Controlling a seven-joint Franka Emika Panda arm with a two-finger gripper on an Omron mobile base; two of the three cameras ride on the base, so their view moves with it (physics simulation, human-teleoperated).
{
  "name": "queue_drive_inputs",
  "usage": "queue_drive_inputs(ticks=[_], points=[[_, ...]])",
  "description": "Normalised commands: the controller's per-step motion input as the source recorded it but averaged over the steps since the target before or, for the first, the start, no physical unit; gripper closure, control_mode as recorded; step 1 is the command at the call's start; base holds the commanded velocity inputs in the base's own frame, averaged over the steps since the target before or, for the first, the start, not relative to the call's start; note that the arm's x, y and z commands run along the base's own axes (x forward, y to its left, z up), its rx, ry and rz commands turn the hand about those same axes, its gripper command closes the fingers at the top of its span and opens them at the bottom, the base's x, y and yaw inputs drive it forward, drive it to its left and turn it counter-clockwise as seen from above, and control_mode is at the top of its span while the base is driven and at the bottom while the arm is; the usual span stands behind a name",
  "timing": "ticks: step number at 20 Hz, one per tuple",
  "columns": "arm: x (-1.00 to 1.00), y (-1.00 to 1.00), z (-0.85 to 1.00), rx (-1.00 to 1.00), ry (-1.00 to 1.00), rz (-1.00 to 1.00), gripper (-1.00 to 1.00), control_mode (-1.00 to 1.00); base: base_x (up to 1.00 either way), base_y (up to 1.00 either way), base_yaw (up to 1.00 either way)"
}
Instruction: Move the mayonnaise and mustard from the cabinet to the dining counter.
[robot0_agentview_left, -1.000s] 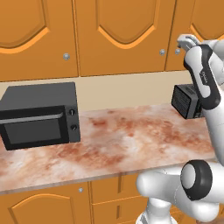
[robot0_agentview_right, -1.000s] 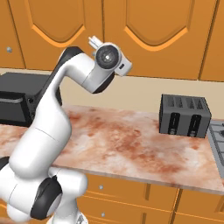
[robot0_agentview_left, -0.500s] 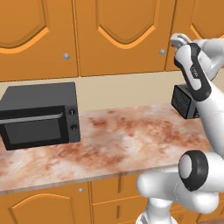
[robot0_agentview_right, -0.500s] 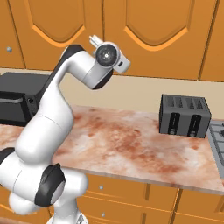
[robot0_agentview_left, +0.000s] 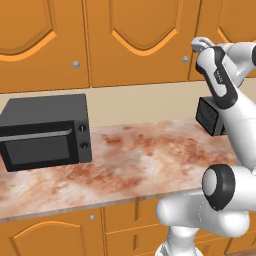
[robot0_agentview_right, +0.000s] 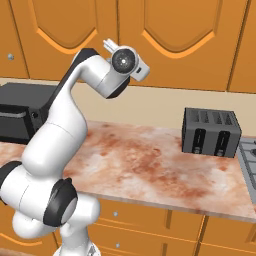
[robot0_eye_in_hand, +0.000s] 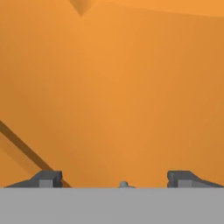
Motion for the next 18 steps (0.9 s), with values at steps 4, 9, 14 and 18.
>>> queue_drive_inputs(ticks=[4, 9, 14, 18], points=[[0.36, 0.02, -0.13, 0.0, 0.0, 0.0, 1.0, -1.0, 0.0, 0.0, 0.0], [0.17, 0.02, -0.1, 0.0, 0.0, 0.0, 1.0, -1.0, 0.0, 0.0, 0.0], [0.0, 0.0, 0.0, 0.0, 0.0, 0.0, 1.0, -1.0, 0.0, 0.0, 0.0], [0.0, 0.0, 0.0, 0.0, 0.0, 0.0, 1.0, -1.0, 0.0, 0.0, 0.0]])
